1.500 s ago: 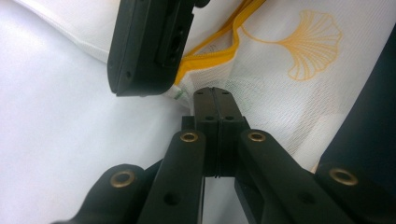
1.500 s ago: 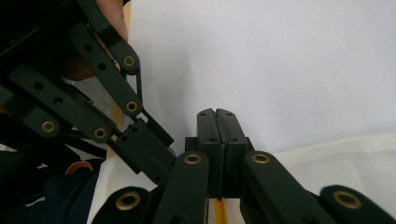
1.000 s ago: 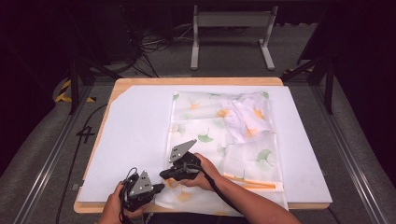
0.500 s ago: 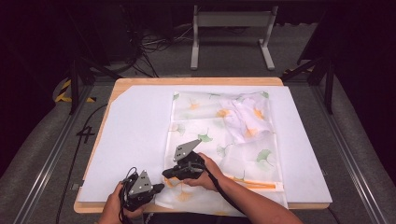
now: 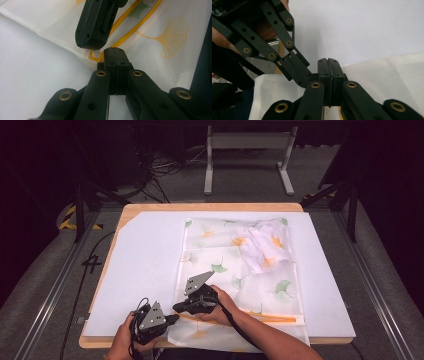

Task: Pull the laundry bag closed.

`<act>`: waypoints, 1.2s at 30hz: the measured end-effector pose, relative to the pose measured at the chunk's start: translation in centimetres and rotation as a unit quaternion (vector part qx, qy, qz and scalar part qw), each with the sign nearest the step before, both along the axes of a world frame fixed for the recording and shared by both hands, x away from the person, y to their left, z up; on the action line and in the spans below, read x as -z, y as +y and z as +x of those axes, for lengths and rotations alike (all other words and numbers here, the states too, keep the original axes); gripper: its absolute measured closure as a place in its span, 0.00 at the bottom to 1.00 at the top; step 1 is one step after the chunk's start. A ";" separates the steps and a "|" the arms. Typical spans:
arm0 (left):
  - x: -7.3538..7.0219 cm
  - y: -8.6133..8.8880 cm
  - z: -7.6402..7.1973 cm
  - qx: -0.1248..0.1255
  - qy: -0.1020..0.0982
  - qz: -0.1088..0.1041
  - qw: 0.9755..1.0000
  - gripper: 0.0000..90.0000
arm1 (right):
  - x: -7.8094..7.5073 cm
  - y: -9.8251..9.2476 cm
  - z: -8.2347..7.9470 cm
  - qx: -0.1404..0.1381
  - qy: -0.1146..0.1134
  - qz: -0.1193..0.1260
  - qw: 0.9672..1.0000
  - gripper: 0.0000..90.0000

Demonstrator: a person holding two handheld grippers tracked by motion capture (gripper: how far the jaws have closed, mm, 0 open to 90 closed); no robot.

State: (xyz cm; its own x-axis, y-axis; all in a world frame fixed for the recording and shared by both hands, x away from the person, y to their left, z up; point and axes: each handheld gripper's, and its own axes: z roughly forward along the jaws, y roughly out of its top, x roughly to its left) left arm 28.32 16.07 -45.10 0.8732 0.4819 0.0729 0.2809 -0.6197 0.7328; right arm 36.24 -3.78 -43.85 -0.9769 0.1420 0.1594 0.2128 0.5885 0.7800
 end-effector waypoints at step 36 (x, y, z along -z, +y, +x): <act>0.5 -0.1 0.0 -0.002 0.000 0.011 1.000 1.00 | -0.2 0.0 -0.1 -0.023 -0.018 -0.045 0.999 1.00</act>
State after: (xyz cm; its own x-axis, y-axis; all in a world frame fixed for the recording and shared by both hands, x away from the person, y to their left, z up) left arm 28.30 15.99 -45.65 0.8717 0.4830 0.0828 0.2835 -0.6349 0.7187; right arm 36.12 -3.74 -43.64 -0.9877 0.1083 0.1128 0.1563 0.6654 0.7299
